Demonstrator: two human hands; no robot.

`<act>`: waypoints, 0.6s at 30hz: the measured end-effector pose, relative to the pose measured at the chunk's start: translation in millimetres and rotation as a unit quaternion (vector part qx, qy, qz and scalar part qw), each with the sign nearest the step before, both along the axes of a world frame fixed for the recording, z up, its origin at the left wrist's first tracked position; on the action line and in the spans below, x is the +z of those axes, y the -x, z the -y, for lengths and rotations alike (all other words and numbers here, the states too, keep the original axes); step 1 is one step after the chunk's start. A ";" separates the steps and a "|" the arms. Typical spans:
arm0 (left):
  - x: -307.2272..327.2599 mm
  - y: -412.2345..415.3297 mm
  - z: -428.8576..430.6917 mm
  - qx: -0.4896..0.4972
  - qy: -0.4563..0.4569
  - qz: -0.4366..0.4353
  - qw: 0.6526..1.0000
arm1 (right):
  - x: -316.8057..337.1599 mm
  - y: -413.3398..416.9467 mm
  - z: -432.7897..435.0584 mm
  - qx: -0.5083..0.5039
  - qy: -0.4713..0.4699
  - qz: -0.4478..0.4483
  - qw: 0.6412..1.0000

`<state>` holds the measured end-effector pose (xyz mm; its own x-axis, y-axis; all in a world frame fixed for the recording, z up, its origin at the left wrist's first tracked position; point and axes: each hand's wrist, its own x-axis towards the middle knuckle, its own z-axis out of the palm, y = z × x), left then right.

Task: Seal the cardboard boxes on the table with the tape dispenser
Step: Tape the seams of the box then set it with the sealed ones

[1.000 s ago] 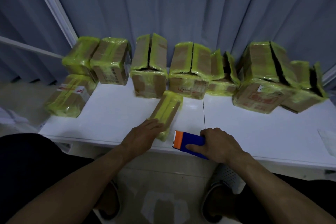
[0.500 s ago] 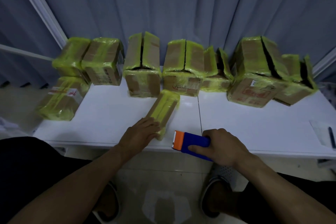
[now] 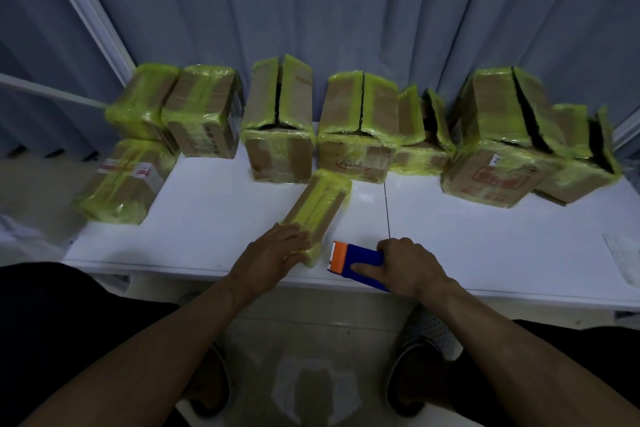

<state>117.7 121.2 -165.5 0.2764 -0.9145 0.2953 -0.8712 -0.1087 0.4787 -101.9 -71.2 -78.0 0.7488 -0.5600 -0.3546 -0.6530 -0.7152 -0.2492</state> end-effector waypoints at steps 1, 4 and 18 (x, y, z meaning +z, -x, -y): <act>-1.3 -0.1 0.2 -0.003 0.004 0.001 1.000 | -2.4 -2.9 -0.3 0.000 0.001 -0.006 1.000; -3.2 0.3 -0.6 -0.010 0.012 -0.003 1.000 | -8.0 -10.3 -2.1 0.000 -0.003 -0.011 1.000; 5.1 18.4 4.3 0.021 0.026 0.001 0.999 | -16.0 -22.8 -28.0 -0.014 0.028 -0.014 0.999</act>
